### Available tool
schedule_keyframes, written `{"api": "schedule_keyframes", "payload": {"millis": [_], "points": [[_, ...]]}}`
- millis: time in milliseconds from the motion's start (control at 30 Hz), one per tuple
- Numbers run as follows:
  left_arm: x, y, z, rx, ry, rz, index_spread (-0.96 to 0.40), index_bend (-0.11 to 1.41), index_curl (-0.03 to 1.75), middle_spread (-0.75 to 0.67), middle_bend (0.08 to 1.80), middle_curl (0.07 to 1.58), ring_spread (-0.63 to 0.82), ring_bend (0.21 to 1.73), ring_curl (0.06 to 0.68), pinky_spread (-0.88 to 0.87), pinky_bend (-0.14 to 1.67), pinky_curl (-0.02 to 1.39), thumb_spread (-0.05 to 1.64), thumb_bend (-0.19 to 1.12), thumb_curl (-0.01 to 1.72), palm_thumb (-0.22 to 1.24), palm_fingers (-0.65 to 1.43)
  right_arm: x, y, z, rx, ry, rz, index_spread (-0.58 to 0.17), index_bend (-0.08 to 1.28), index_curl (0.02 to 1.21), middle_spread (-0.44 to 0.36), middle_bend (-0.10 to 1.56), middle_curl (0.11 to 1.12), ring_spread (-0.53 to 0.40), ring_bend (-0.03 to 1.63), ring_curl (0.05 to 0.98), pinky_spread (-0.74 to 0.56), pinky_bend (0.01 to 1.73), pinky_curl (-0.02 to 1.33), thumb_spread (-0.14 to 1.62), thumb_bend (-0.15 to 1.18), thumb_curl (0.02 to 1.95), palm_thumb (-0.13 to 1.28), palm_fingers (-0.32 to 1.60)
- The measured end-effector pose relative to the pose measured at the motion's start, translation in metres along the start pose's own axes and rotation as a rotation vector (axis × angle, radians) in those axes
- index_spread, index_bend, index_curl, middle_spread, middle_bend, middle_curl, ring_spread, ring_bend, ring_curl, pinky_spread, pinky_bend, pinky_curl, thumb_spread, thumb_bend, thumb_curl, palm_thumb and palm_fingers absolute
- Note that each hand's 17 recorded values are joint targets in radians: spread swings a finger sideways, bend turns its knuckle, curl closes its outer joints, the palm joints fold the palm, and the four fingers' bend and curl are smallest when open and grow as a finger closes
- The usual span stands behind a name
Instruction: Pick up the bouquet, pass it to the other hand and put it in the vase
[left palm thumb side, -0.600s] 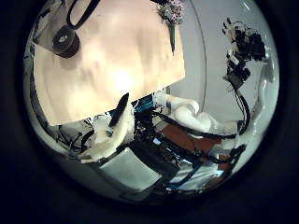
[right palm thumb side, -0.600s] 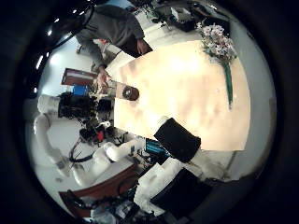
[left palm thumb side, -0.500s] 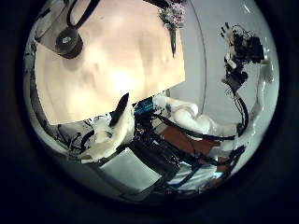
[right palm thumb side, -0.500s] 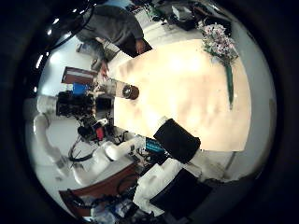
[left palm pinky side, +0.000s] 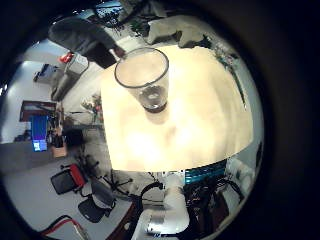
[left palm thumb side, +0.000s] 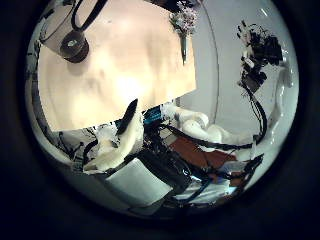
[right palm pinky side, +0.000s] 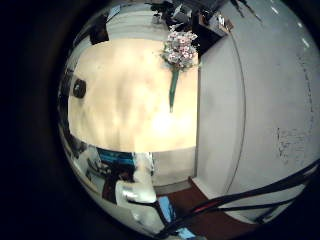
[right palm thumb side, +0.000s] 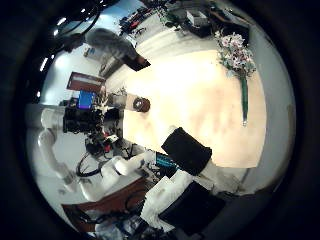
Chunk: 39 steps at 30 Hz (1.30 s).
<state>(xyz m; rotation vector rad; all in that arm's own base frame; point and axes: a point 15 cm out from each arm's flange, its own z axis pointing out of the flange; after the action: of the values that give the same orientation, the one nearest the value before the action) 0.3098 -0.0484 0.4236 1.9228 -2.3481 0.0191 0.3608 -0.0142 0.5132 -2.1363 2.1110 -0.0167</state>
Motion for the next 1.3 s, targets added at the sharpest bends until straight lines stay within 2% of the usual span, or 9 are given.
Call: {"api": "schedule_keyframes", "payload": {"millis": [200,333,533,667,867,1033,1167,1300], "points": [[0.017,-0.044,-0.003,0.024,-0.003,0.068,0.05,0.17,0.36,0.26,0.19,0.33,0.49,0.49,0.199,0.52,0.39,0.16,1.09,-0.02,0.33,0.43,0.16,0.022,-0.036,0.018,-0.026,0.002,0.158,-0.301,0.13,0.24,0.043,0.25,0.36,0.168,0.64,0.228,0.42,0.53,0.28,1.21,-0.03,0.32,0.39,0.33],[0.033,-0.062,-0.006,0.034,-0.006,0.116,0.05,0.18,0.36,0.26,0.19,0.33,0.49,0.50,0.199,0.52,0.39,0.16,1.09,-0.02,0.33,0.43,0.16,0.068,-0.068,0.022,0.061,0.011,0.297,-0.254,0.14,0.24,0.071,0.28,0.37,0.177,0.69,0.232,0.44,0.59,0.29,1.17,-0.02,0.32,0.38,0.38],[0.049,-0.092,-0.013,0.056,0.005,0.176,0.05,0.18,0.35,0.27,0.19,0.33,0.49,0.50,0.199,0.52,0.39,0.16,1.09,-0.02,0.33,0.42,0.15,0.134,-0.072,0.060,-0.006,0.008,0.480,-0.196,0.15,0.24,0.097,0.31,0.38,0.172,0.73,0.238,0.44,0.65,0.29,1.15,-0.02,0.33,0.38,0.36],[0.075,-0.124,-0.001,0.088,0.051,0.239,0.05,0.17,0.35,0.27,0.19,0.33,0.49,0.51,0.199,0.52,0.40,0.16,1.10,-0.03,0.33,0.40,0.15,0.165,-0.070,0.087,-0.062,0.006,0.565,-0.160,0.16,0.25,0.118,0.32,0.38,0.167,0.76,0.238,0.42,0.67,0.29,1.15,-0.02,0.34,0.38,0.35],[0.097,-0.163,0.024,0.125,0.080,0.301,0.05,0.18,0.35,0.27,0.19,0.33,0.48,0.51,0.198,0.53,0.40,0.16,1.09,-0.03,0.32,0.39,0.14,0.201,-0.066,0.129,-0.146,0.001,0.635,-0.116,0.17,0.27,0.132,0.35,0.38,0.134,0.78,0.237,0.35,0.64,0.26,1.14,-0.02,0.34,0.37,0.35],[0.101,-0.187,0.039,0.135,0.082,0.327,0.05,0.18,0.35,0.27,0.19,0.33,0.49,0.51,0.199,0.52,0.40,0.16,1.09,-0.02,0.33,0.38,0.14,0.220,-0.068,0.156,-0.152,0.003,0.670,-0.099,0.18,0.29,0.130,0.38,0.39,0.098,0.81,0.237,0.31,0.62,0.24,1.14,-0.02,0.34,0.36,0.37],[0.100,-0.190,0.045,0.125,0.091,0.340,0.05,0.17,0.35,0.27,0.19,0.33,0.49,0.51,0.198,0.52,0.40,0.16,1.09,-0.02,0.33,0.38,0.15,0.217,-0.054,0.197,-0.211,-0.001,0.693,-0.095,0.19,0.30,0.125,0.40,0.40,0.079,0.82,0.238,0.30,0.61,0.22,1.13,-0.02,0.34,0.36,0.39],[0.098,-0.195,0.049,0.118,0.100,0.343,0.05,0.17,0.35,0.27,0.19,0.33,0.49,0.51,0.197,0.52,0.40,0.16,1.09,-0.02,0.33,0.38,0.15,0.215,-0.055,0.231,-0.221,0.017,0.710,-0.093,0.18,0.31,0.114,0.44,0.41,0.044,0.85,0.243,0.29,0.58,0.20,1.11,-0.02,0.34,0.36,0.42]]}}
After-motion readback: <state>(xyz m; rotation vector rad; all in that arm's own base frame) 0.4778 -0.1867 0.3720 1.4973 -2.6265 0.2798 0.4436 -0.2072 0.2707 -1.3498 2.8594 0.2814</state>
